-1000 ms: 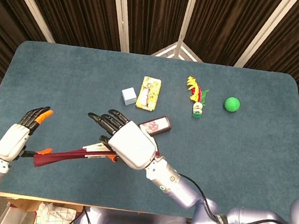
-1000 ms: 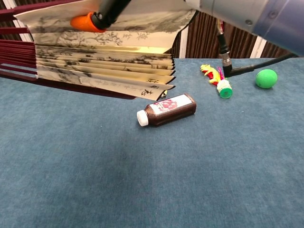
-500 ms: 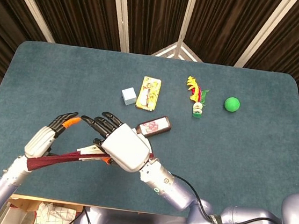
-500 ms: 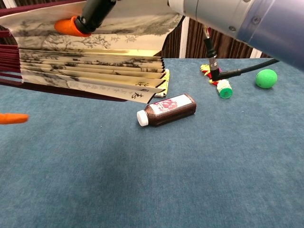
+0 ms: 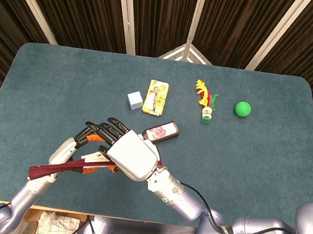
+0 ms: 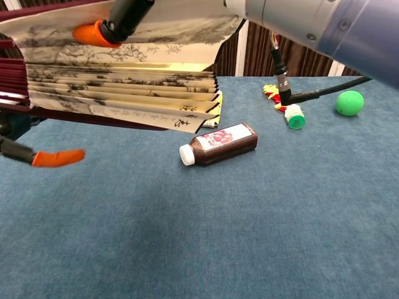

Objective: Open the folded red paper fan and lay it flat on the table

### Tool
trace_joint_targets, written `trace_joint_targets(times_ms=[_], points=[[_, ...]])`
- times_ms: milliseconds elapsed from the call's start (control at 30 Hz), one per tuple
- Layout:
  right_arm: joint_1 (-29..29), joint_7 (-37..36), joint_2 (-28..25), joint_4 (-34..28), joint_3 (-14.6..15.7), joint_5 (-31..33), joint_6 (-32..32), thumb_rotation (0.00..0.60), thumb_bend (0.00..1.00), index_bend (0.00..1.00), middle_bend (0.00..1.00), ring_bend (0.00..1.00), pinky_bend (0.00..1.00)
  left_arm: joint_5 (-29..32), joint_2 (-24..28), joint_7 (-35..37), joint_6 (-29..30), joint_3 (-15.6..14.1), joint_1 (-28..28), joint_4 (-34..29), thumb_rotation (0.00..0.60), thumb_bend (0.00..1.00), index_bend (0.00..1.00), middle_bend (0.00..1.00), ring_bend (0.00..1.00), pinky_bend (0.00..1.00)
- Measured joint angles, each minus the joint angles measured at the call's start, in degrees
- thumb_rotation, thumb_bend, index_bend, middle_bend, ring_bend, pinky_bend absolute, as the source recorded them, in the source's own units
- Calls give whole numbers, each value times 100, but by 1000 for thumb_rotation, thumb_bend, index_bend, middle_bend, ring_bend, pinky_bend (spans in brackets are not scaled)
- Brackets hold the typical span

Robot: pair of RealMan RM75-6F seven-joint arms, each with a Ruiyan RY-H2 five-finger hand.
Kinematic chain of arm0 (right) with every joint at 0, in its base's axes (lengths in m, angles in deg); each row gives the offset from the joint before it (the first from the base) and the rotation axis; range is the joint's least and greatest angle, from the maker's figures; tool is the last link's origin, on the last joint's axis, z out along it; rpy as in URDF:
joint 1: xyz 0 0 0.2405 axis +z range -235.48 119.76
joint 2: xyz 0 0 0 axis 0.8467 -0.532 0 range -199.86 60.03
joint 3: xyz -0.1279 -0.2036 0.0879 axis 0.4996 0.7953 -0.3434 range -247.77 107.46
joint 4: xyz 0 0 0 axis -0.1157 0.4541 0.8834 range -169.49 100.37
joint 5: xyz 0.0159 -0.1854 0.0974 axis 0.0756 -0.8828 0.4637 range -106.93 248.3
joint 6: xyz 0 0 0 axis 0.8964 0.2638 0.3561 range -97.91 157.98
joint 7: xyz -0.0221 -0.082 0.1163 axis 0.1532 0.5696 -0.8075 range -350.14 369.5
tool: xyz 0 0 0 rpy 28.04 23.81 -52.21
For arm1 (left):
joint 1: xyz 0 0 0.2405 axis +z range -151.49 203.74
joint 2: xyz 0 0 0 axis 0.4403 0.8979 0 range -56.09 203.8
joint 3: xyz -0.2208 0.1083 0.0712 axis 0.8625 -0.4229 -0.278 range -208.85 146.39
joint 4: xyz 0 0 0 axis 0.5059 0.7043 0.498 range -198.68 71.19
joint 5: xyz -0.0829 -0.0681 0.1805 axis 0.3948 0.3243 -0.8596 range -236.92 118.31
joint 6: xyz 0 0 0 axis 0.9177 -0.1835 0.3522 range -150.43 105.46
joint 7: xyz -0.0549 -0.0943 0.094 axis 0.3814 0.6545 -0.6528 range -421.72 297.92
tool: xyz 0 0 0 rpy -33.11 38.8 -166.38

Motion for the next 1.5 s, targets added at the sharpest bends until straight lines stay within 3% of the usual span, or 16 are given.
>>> trace_joint_targets(times_ms=[200, 333, 567, 1000, 1500], points=[[-21, -8, -80, -42, 27, -18, 35, 600, 367, 809, 149, 235, 213, 11, -391, 112, 190, 106, -135, 217, 600, 460, 365, 166, 0, 52], [-47, -40, -131, -69, 40, -24, 68, 600, 367, 810, 149, 235, 213, 163, -587, 115, 179, 162, -179, 402, 600, 545, 491, 255, 0, 78], [-123, -115, -269, -88, 58, -28, 132, 600, 367, 810, 149, 235, 213, 322, -734, 43, 133, 192, -220, 686, 600, 575, 621, 344, 15, 106], [-360, -427, -741, -85, 67, -93, 310, 600, 367, 814, 149, 235, 213, 455, -647, -493, 553, 468, -264, 946, 600, 576, 637, 356, 17, 109], [-794, -1049, -1355, 232, 7, 75, 591, 600, 367, 814, 150, 235, 213, 524, -598, -774, 1271, 646, -190, 2238, 600, 539, 625, 336, 17, 109]])
